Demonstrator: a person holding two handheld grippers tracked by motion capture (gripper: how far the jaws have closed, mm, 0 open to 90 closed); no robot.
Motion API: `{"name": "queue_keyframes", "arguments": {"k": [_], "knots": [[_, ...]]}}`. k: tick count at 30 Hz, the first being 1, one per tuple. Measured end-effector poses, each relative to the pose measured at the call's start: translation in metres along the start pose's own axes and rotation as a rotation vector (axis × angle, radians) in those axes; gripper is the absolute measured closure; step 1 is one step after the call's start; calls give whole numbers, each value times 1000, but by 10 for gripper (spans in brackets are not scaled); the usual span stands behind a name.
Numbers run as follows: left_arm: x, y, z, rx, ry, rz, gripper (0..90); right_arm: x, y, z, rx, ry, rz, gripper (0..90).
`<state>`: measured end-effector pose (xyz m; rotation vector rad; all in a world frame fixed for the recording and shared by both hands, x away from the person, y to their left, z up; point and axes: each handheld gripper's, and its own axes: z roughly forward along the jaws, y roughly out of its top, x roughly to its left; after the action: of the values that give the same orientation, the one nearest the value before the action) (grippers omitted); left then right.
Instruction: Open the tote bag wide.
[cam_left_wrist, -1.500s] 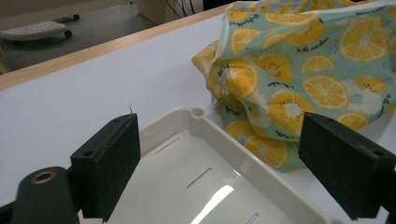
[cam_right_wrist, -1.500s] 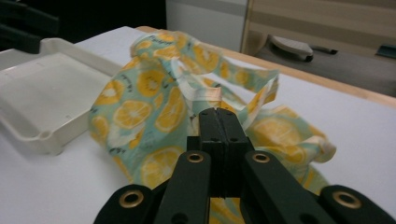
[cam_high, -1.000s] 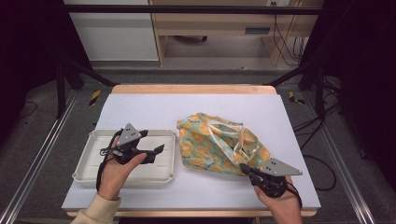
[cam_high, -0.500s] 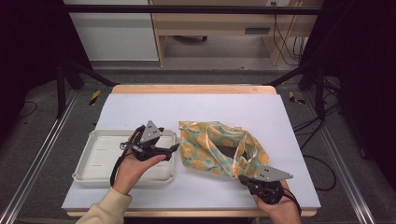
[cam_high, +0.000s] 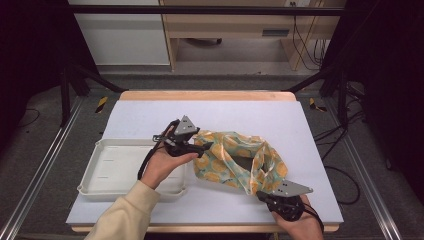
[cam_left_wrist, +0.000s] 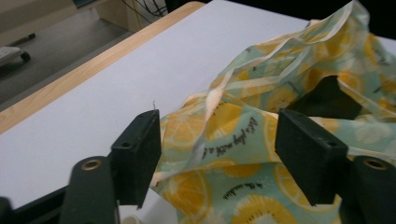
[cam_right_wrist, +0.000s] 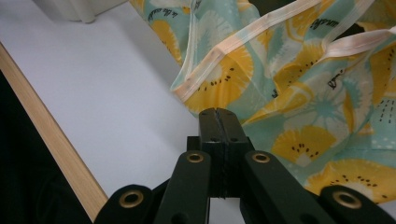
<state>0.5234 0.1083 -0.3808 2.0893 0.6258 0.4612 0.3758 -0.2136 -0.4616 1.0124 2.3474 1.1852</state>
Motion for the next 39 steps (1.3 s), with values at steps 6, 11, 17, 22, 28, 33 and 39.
{"name": "queue_keyframes", "arguments": {"k": [6,11,17,22,28,33,39], "knots": [[-1,-1,14,52,-37,-30,566,-1,0,-1,-9,-7,1,900],[-4,-8,16,82,-60,-36,808,-3,-1,-3,-19,-24,14,900],[-16,-35,-17,55,-70,-30,893,-9,-3,-5,-39,-63,41,900],[-24,-54,-33,38,-87,-43,900,-13,-4,-7,-51,-88,67,900],[-27,-58,-42,12,-92,-50,900,-16,-4,-9,-83,-115,99,750],[-41,-69,-50,38,-78,-8,900,-12,4,-17,-113,-169,92,468],[-53,-80,-62,40,-77,12,900,-7,30,-32,-187,-200,100,246]]}}
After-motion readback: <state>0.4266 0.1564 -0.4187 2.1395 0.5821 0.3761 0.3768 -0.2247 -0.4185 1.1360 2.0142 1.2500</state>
